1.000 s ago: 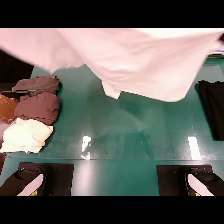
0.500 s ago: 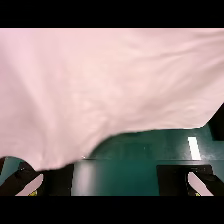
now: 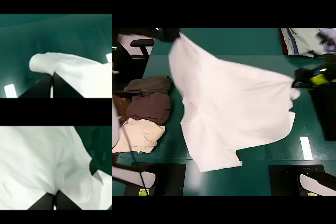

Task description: Fold the shirts.

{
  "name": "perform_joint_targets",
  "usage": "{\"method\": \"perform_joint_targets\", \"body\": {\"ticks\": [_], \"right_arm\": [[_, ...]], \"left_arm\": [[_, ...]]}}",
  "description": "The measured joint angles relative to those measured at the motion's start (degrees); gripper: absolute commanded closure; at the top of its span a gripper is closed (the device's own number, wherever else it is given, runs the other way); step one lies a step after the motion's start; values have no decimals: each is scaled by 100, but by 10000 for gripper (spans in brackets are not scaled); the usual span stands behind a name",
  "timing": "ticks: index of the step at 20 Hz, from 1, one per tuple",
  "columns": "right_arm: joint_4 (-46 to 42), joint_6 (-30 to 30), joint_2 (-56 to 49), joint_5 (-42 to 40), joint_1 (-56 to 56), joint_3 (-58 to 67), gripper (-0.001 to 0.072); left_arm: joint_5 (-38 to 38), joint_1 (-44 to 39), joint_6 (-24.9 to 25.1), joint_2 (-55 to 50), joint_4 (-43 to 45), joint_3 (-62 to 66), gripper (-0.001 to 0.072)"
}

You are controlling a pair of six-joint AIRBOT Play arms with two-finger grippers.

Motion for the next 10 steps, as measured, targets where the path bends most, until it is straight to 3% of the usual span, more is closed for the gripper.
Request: {"method": "perform_joint_targets", "body": {"ticks": [4,5,6,7,10], "right_arm": [[267,33,-984,-885,109,179,691],[306,35,-1207,-992,118,328,562],[334,39,-1421,-1075,122,503,320],[352,39,-1626,-1134,111,708,263],[398,-55,-2017,-1060,20,1248,263]], "left_arm": [[413,0,-7,-726,17,-4,681],[511,0,-4,-804,57,0,575],[584,0,-2,-863,107,17,247],[605,4,-4,-898,157,55,149],[345,142,-105,-881,229,205,164]]}}
